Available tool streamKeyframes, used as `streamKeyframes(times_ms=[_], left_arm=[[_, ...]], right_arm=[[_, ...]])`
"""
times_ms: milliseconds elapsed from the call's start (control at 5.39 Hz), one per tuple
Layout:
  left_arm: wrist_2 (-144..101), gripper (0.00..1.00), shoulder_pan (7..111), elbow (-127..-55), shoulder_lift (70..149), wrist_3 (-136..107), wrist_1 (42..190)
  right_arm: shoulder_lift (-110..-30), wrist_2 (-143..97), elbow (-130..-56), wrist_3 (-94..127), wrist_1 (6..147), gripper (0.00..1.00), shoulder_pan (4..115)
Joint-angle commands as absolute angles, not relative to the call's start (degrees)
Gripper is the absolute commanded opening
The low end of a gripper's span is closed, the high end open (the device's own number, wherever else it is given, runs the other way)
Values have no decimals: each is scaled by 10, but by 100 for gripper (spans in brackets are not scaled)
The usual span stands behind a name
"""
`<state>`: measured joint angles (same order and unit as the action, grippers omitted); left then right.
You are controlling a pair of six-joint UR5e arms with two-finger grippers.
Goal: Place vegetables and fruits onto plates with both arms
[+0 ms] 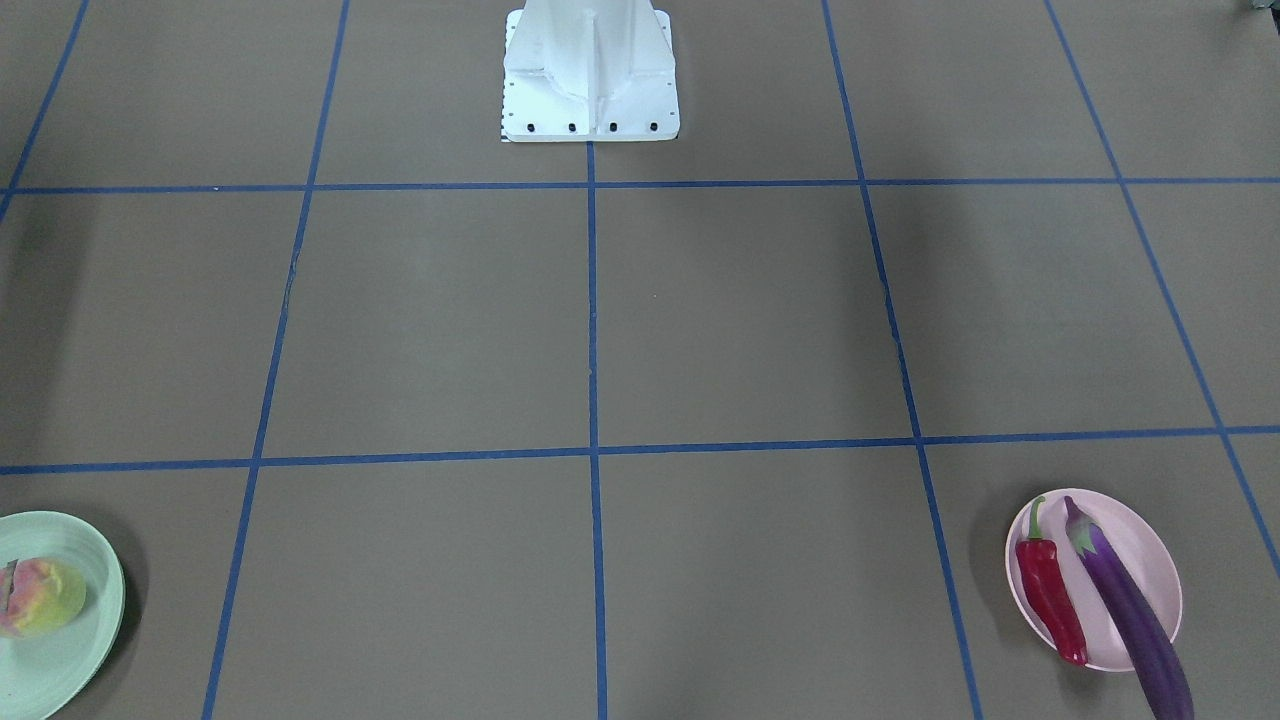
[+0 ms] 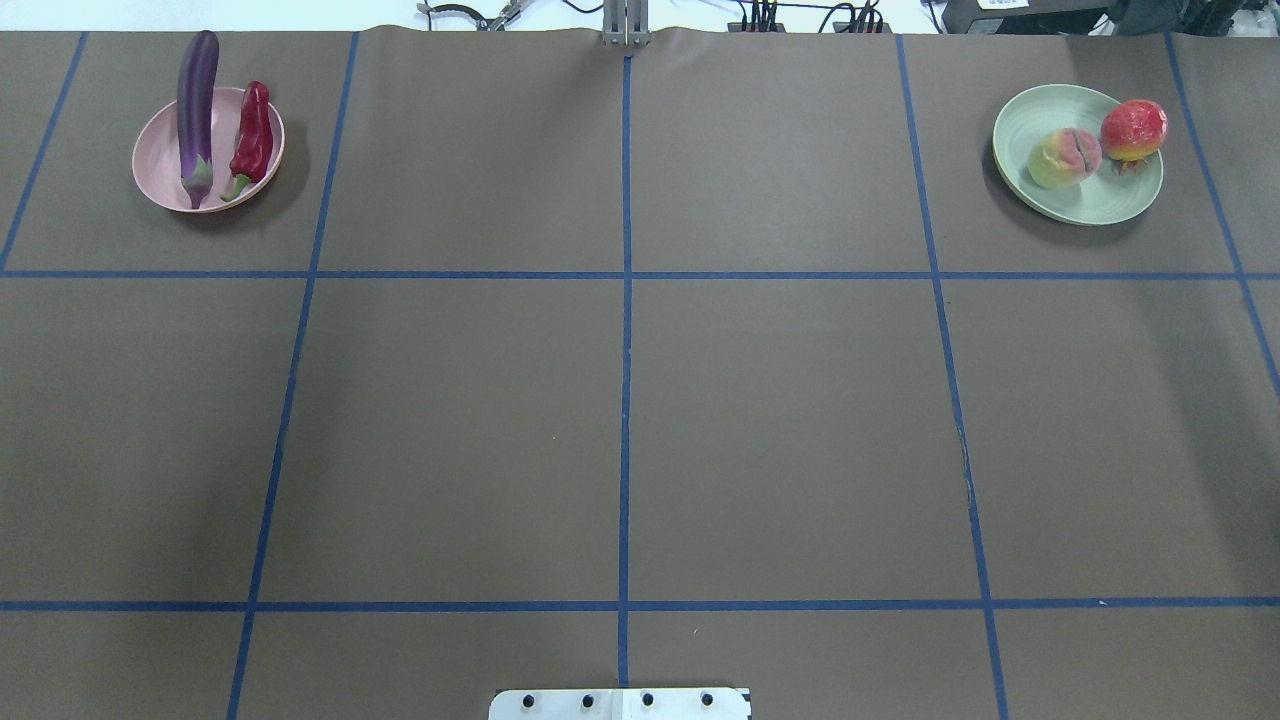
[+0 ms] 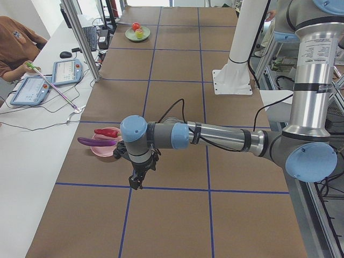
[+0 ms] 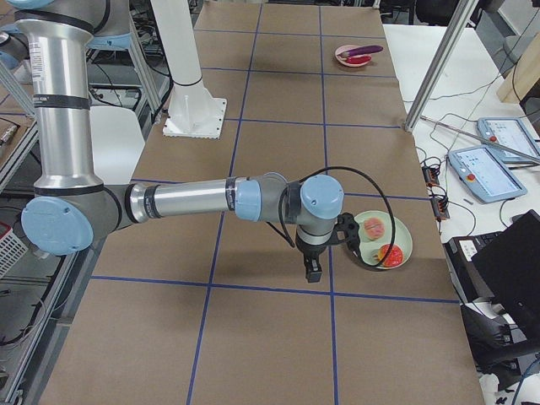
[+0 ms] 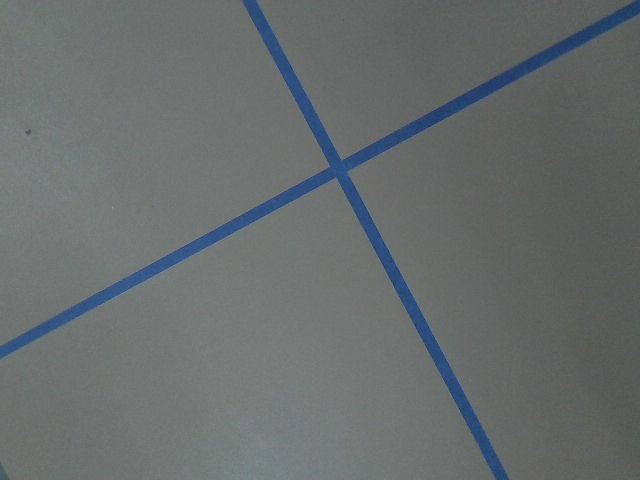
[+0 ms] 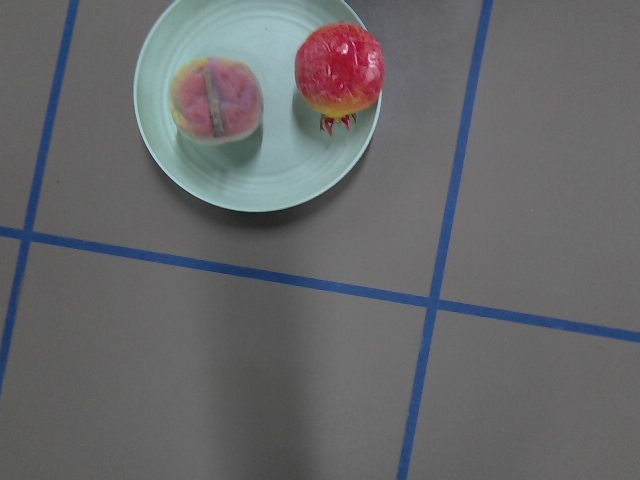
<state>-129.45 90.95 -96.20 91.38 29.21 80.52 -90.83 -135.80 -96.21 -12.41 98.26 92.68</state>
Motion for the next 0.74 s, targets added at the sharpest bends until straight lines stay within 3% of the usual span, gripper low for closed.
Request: streamKeyframes(times_ms=[0,557], left_arm=[[-1304,100,911,-963,912,239,805],[-1311,100,910,-964,914,236,803]], right_arm=[[-923,-1359,-942,-118,968,100,927],[-920,-1354,-961,-67,965,100,920]])
